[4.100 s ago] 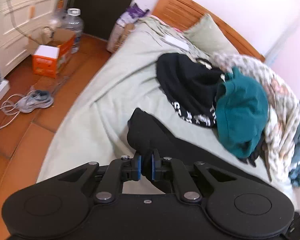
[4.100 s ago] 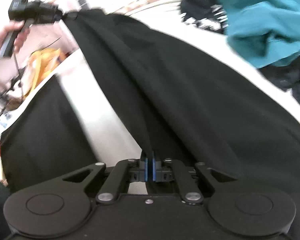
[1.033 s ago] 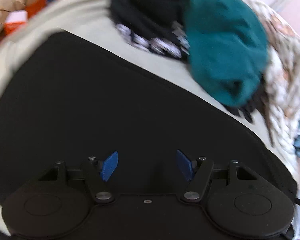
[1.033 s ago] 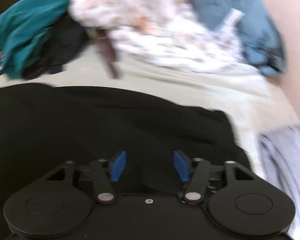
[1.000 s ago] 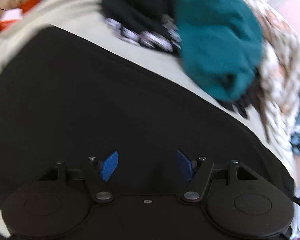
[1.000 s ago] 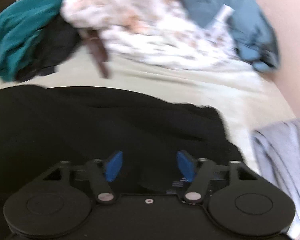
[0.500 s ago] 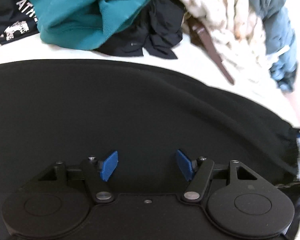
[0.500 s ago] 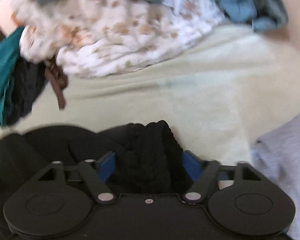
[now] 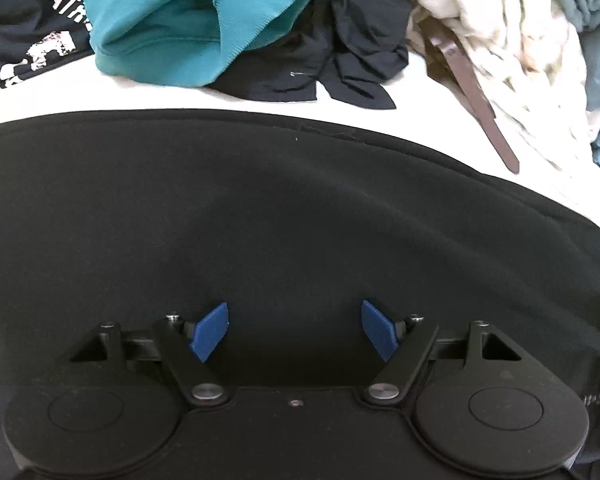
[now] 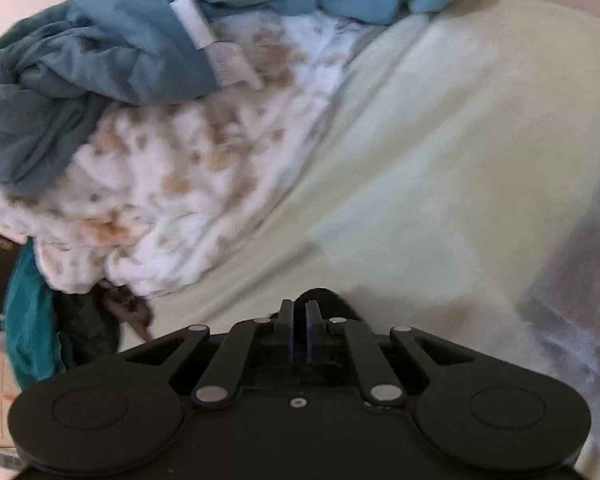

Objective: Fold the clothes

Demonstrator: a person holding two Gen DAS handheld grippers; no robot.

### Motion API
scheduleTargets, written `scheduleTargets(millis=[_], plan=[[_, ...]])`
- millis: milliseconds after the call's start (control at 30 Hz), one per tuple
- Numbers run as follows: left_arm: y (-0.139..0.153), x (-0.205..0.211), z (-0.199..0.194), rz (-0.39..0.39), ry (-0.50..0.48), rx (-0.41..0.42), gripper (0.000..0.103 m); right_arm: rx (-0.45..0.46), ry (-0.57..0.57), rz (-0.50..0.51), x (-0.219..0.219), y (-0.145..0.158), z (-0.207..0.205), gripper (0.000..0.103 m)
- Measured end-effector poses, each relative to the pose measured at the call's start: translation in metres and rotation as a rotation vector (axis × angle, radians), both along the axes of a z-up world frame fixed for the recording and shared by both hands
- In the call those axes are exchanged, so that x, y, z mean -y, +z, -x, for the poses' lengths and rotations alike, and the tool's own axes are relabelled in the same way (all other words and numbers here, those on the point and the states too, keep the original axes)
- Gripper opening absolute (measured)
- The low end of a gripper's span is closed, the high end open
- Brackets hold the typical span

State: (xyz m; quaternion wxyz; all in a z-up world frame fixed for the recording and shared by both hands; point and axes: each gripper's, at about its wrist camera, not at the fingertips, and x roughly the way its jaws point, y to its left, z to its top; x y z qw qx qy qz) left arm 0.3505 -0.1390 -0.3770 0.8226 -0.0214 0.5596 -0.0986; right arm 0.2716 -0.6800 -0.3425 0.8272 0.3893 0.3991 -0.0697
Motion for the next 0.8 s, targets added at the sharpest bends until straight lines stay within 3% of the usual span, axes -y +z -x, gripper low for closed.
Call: scheduleTargets(millis=[100, 200, 267, 333, 367, 467, 500, 567, 633, 700, 767, 800], plan=[[0.000, 0.003, -0.002, -0.022, -0.012, 0.003, 0.078, 0.016, -0.098, 0.036, 0.012, 0.003, 0.008, 0.000], [0.002, -0.005, -0.008, 0.023, 0.038, -0.014, 0.078, 0.039, -0.212, 0.033, 0.036, 0.007, 0.014, 0.000], [0.003, -0.007, -0.010, 0.034, 0.049, -0.017, 0.078, 0.028, -0.191, 0.025, 0.048, 0.007, 0.010, 0.000], [0.004, -0.007, -0.013, 0.031, 0.046, -0.015, 0.078, -0.011, -0.044, -0.020, 0.044, 0.009, -0.002, 0.003], [0.005, -0.005, -0.014, 0.023, 0.036, -0.011, 0.078, -0.030, 0.030, -0.042, 0.042, 0.010, -0.008, 0.014], [0.004, -0.005, -0.016, 0.028, 0.044, -0.015, 0.079, -0.097, 0.159, 0.014, 0.029, 0.010, -0.021, 0.073], [0.004, -0.006, -0.017, 0.033, 0.051, -0.015, 0.079, -0.114, 0.176, 0.019, 0.027, 0.008, -0.025, 0.073], [0.003, -0.008, -0.018, 0.051, 0.070, -0.016, 0.080, -0.118, 0.169, -0.076, 0.027, -0.006, -0.032, 0.071], [0.002, -0.010, -0.018, 0.067, 0.086, -0.014, 0.081, -0.124, 0.158, -0.121, 0.025, -0.016, -0.038, 0.063], [0.002, -0.010, -0.018, 0.068, 0.082, -0.009, 0.083, -0.147, 0.144, -0.160, 0.021, -0.026, -0.043, 0.026], [0.002, -0.009, -0.017, 0.064, 0.074, -0.005, 0.084, -0.179, 0.128, -0.210, 0.014, -0.041, -0.051, 0.024], [0.002, -0.008, -0.017, 0.061, 0.068, -0.002, 0.084, -0.183, 0.138, -0.178, 0.008, -0.040, -0.055, 0.017]])
